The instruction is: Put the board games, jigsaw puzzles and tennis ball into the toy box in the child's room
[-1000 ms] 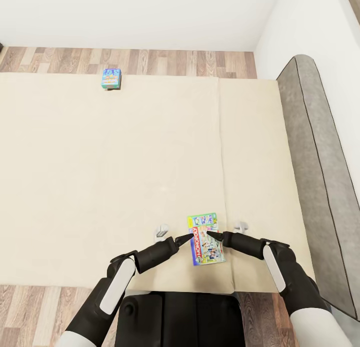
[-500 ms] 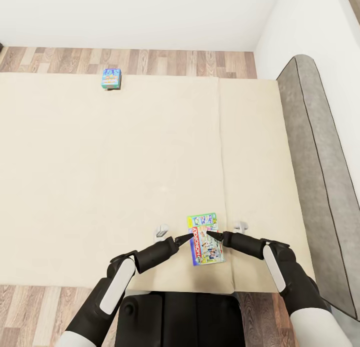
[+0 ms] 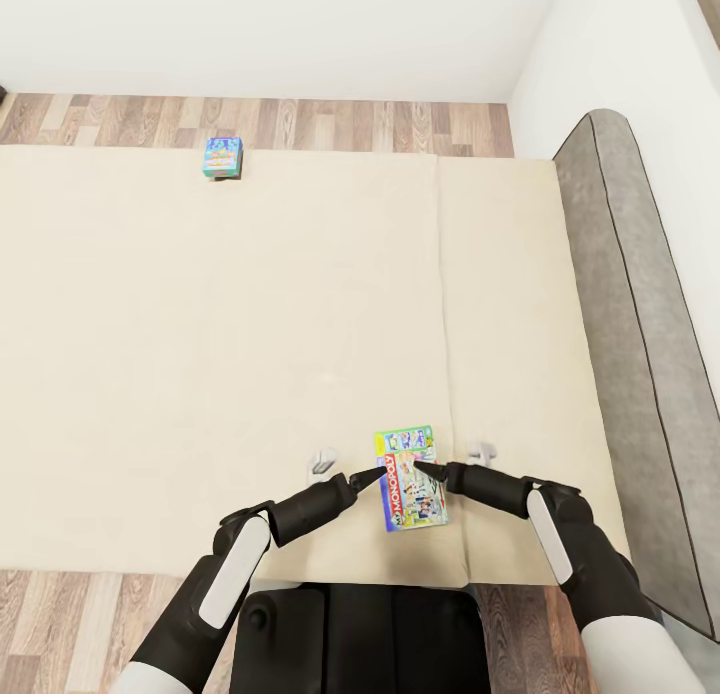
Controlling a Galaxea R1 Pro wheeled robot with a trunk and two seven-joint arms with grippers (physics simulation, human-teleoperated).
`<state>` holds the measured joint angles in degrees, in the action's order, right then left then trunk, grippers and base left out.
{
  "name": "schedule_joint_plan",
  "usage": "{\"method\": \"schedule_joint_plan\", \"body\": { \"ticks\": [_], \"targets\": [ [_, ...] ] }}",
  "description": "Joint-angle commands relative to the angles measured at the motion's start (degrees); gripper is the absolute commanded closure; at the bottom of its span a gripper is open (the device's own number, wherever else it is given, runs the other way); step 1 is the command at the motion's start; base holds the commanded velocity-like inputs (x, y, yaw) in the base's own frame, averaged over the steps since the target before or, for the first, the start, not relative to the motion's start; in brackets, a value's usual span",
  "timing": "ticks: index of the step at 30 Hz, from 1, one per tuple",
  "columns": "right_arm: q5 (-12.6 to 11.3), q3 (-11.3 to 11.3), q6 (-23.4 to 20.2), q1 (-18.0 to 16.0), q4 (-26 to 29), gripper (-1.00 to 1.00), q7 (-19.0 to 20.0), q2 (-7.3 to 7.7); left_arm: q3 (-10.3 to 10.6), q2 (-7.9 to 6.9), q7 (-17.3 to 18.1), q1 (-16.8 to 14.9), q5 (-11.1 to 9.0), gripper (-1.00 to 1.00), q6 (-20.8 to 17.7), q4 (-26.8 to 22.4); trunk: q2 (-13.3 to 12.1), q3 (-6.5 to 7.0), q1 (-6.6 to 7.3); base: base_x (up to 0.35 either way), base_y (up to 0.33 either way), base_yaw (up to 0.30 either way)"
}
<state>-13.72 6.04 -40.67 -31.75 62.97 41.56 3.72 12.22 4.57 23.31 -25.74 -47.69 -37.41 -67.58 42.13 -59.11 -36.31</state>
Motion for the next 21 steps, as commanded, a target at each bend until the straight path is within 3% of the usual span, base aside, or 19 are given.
{"method": "schedule_joint_plan", "body": {
  "ticks": [1, 21],
  "targets": [
    [-0.14, 0.08, -0.33, -0.01, 0.22, -1.00, 0.10, 0.01, -0.06, 0.02, -0.02, -0.01, -0.30, -1.00, -0.39, -0.01, 0.04, -0.03, -0.01, 0.000, 0.000, 0.000],
    [0.30, 0.38, -1.57, 0.55, 4.48, -1.00, -1.14, 0.75, -0.12, -0.45, -0.02, -0.01, -0.16, -1.00, -0.21, 1.28, 0.04, -0.03, -0.01, 0.000, 0.000, 0.000]
  ]
}}
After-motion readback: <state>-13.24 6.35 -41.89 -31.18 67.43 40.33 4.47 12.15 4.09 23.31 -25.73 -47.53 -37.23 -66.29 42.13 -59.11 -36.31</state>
